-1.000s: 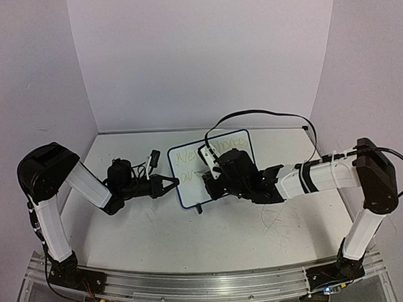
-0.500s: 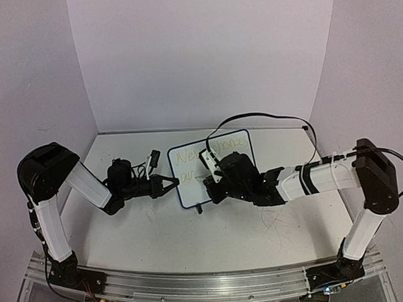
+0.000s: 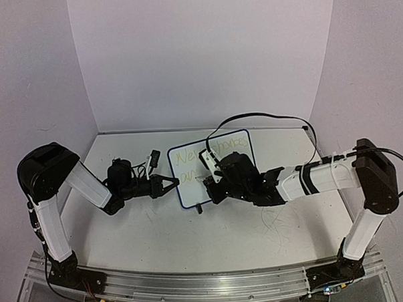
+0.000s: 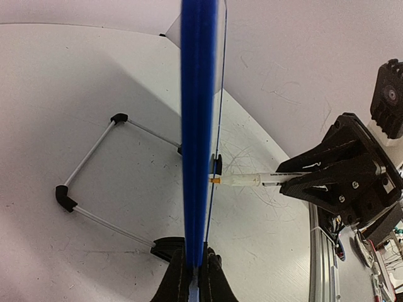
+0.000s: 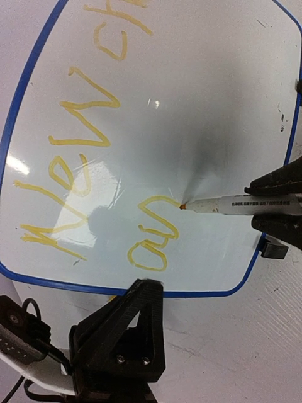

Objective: Write a sentence on the whiteboard

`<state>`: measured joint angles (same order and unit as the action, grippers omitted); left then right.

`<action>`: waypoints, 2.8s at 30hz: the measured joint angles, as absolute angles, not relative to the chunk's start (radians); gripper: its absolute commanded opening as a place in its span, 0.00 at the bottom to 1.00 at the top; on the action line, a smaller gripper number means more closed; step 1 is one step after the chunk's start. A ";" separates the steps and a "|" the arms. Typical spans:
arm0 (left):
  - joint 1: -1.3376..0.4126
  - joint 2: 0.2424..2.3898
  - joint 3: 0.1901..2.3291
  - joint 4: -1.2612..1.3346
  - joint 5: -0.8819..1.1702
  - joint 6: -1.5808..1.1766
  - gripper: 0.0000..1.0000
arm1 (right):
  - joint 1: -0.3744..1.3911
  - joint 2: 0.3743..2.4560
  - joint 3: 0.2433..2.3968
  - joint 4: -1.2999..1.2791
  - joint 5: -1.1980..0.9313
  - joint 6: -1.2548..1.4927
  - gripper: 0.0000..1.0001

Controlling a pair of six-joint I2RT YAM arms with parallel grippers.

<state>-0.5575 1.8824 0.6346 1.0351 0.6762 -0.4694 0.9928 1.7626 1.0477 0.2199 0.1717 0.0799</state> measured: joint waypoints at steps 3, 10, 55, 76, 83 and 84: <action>-0.558 1.882 0.635 1.035 0.676 -0.470 0.00 | 0.993 1.763 1.048 0.220 0.182 0.080 0.00; -0.558 1.879 0.636 1.029 0.673 -0.470 0.00 | 0.995 1.763 1.059 0.221 0.214 0.078 0.00; -0.558 1.873 0.636 1.017 0.675 -0.461 0.00 | 0.960 1.646 0.959 0.276 0.164 0.048 0.00; -0.558 1.872 0.636 1.012 0.675 -0.459 0.00 | 0.958 1.675 0.959 0.278 0.185 0.052 0.00; -0.558 1.872 0.636 1.012 0.675 -0.459 0.00 | 0.958 1.688 0.960 0.291 0.193 0.053 0.00; -0.558 1.872 0.636 1.012 0.675 -0.459 0.00 | 0.958 1.690 0.961 0.292 0.194 0.053 0.00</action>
